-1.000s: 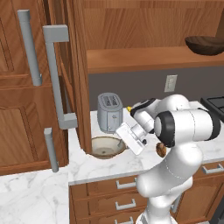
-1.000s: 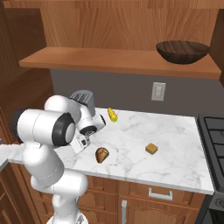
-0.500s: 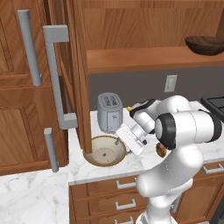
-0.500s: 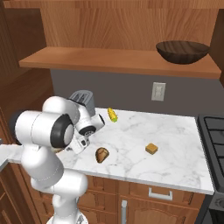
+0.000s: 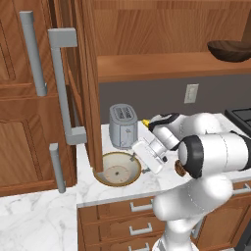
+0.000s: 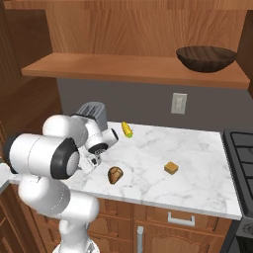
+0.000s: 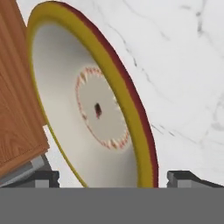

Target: Pick both bowls and place them on the counter. Then place the bread in one bowl and place the cake in the other bowl.

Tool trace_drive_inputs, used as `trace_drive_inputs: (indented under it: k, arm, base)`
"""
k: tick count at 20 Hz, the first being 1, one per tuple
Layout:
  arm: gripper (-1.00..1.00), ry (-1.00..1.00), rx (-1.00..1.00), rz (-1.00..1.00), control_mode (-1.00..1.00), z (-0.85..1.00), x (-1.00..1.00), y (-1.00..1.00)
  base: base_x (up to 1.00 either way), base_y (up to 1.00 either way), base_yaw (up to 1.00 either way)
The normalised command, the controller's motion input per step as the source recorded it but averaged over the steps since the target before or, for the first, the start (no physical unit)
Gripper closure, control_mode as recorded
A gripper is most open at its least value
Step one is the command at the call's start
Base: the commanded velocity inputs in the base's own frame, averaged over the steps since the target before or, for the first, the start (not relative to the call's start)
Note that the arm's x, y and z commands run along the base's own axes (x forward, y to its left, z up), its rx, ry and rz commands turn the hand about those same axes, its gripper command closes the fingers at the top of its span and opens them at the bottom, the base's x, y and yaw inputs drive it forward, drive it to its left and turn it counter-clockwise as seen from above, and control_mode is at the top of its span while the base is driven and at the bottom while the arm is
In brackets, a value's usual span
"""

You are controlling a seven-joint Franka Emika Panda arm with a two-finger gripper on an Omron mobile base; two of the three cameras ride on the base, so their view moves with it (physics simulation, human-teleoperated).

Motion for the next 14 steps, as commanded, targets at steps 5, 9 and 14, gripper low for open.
trace_drive_inputs:
  k: [5, 9, 14]
  arm:
    - [-1.00, -0.11, 0.00, 0.00, -1.00, 0.35, -0.31, -0.17]
    - [-1.00, -0.09, 0.00, 0.00, -1.00, 0.32, -0.37, -0.20]
    - [-1.00, -0.09, 0.00, -0.02, -1.00, 0.41, -0.35, -0.20]
  base:
    - [0.00, 0.00, 0.00]
    - [0.00, 0.00, 0.00]
    - [0.00, 0.00, 0.00]
